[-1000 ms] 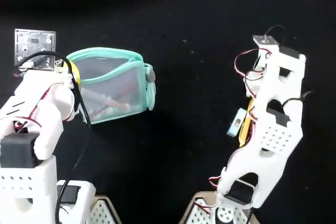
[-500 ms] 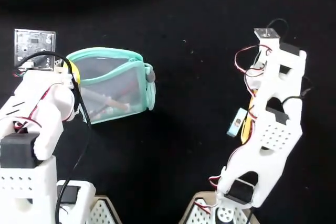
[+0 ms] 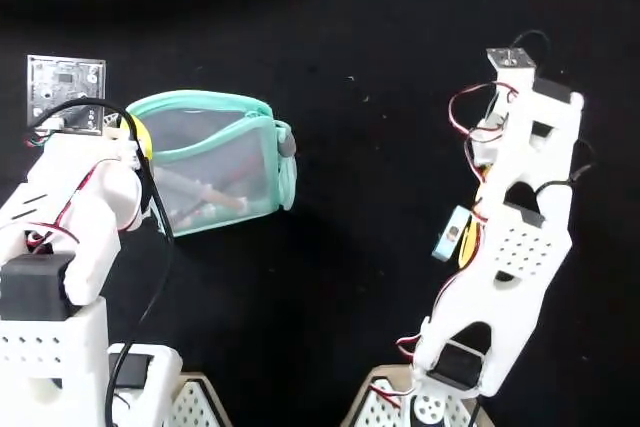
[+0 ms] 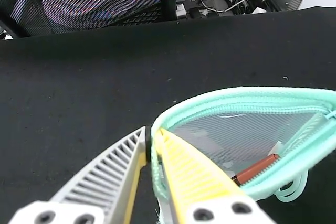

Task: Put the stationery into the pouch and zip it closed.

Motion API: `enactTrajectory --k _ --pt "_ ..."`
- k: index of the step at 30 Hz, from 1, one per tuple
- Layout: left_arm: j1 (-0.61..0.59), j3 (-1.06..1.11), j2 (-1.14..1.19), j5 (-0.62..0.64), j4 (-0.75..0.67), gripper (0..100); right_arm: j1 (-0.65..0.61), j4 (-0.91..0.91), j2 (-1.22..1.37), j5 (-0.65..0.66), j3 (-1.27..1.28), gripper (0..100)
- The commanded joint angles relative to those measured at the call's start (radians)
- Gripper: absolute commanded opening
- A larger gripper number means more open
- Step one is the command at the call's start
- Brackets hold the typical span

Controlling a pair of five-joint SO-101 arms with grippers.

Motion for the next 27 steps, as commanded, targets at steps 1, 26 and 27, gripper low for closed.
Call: enactTrajectory --k 1,26,27 --pt "0.007 0.156 0.026 -0.011 0.011 3 -0.031 0.049 0.039 -0.009 -0.110 0.8" --pt "0.001 0.156 0.026 -0.017 0.009 3 0.060 -0.066 -0.282 0.077 0.251 1.2" --pt "0.001 0.156 0.026 -0.017 0.009 3 0.069 -0.121 -0.300 0.091 0.317 1.2"
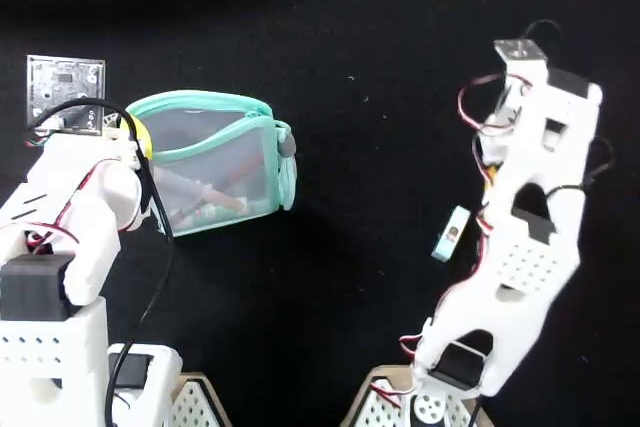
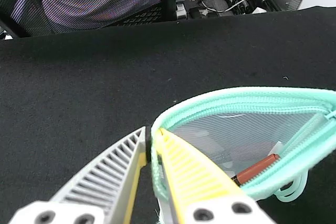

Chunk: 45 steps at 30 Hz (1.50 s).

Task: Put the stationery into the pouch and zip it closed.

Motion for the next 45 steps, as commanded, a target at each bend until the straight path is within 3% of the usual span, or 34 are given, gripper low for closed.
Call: enactTrajectory --k 1,6,11,17,30,33,36,45 --pt "0.004 0.156 0.026 -0.017 0.009 3 0.040 -0.198 -0.117 0.048 0.222 1.2" --pt "0.005 0.156 0.026 -0.017 0.009 3 0.035 -0.282 -0.154 0.072 0.387 2.5" --pt "0.002 0.156 0.026 -0.017 0.009 3 0.031 -0.262 -0.156 0.064 0.392 16.5" --pt "0.002 0.156 0.026 -0.015 0.009 3 0.028 -0.218 -0.159 0.068 0.390 11.4" --pt "0.001 0.156 0.026 -0.014 0.009 3 0.026 -0.130 -0.156 0.071 0.397 10.9" --pt "0.001 0.156 0.026 -0.014 0.009 3 0.028 -0.135 -0.156 0.072 0.395 1.6" --pt "0.001 0.157 0.026 -0.014 0.009 3 0.029 -0.127 -0.174 0.068 0.389 1.0" --pt "0.005 0.157 0.032 -0.012 0.009 3 0.008 0.000 -0.636 0.066 0.418 1.2"
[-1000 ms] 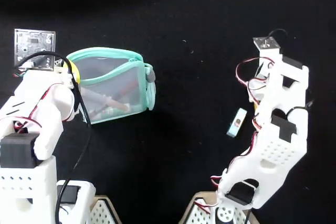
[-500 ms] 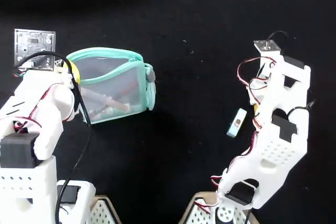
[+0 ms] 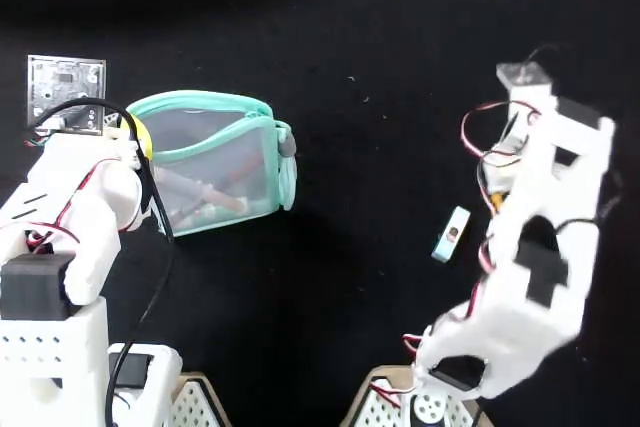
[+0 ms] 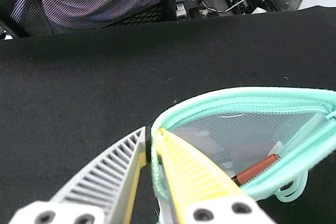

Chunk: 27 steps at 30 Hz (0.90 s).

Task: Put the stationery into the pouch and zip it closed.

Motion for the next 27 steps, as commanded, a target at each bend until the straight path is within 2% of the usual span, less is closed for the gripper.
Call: enactTrajectory --k 1,6,13,19,27 --pt "0.005 0.157 0.032 -0.012 0.009 3 -0.032 0.051 -0.278 0.002 0.025 1.2" --pt "0.001 0.159 0.031 -0.012 0.009 3 -0.135 0.052 -0.616 -0.075 0.130 1.2" --pt "0.005 0.177 0.026 -0.012 0.009 3 -0.394 0.046 -0.990 -0.261 0.202 1.2" --pt "0.005 0.177 0.026 -0.012 0.009 3 -0.552 -0.072 -1.089 -0.414 0.093 1.2" --pt "0.005 0.177 0.026 -0.012 0.009 3 -0.755 -0.276 -1.102 -0.543 0.038 1.2"
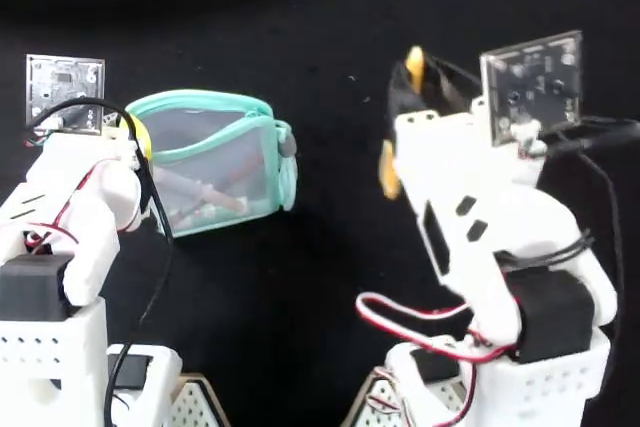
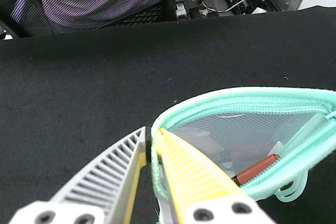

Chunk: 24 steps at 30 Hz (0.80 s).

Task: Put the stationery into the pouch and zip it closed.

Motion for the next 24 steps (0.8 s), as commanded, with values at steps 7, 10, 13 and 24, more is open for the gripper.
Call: enactTrajectory --k 7,10,13,24 --pt "0.007 0.177 0.026 -0.012 0.009 3 -0.249 -0.298 -0.010 -0.040 -0.065 1.2" --pt "0.007 0.177 0.026 -0.012 0.009 3 -0.313 -0.368 -0.002 -0.040 -0.065 1.2" --pt "0.007 0.177 0.026 -0.012 0.009 3 -0.371 -0.425 -0.002 -0.040 -0.062 1.2" --pt "0.007 0.177 0.026 -0.012 0.008 3 -0.448 -0.623 0.067 -0.040 0.031 1.2"
